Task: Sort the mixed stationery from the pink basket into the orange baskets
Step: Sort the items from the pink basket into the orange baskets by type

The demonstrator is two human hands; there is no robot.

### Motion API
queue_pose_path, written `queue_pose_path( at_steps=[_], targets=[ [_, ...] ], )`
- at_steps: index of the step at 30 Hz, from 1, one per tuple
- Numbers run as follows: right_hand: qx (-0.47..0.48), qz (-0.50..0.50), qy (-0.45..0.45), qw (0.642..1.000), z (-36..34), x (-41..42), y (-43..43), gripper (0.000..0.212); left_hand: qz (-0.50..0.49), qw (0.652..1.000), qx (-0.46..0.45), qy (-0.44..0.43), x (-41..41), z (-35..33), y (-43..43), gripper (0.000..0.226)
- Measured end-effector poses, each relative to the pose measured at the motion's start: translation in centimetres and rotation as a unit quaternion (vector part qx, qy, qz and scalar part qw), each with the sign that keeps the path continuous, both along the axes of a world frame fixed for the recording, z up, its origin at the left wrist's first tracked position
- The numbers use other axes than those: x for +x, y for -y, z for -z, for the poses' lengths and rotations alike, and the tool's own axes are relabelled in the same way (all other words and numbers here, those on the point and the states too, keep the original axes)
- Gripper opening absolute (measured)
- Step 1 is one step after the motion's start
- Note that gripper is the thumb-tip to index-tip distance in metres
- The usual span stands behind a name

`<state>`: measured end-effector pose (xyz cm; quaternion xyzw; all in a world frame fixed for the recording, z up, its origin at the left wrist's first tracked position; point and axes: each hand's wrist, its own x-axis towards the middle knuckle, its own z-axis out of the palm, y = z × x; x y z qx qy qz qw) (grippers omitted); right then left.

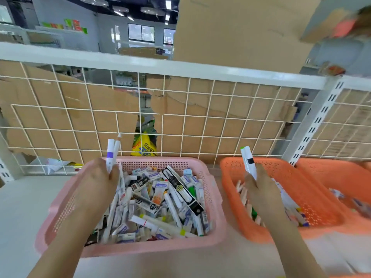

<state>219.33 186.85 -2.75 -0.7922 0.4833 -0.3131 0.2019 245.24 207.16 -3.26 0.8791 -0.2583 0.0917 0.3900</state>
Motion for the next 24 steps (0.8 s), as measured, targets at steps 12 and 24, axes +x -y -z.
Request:
queue_pose_path(
  at_steps=[12, 24],
  targets=[
    [0.006, 0.057, 0.026, 0.998, -0.2, -11.2, 6.1, 0.026, 0.165, 0.984, -0.036, -0.053, -10.7, -1.9, 11.9, 0.018],
    [0.134, -0.084, -0.106, 0.982, 2.1, -11.5, 11.8, 0.019, 0.285, 0.9, -0.005, -0.33, -22.6, 1.3, 23.7, 0.005]
  ],
)
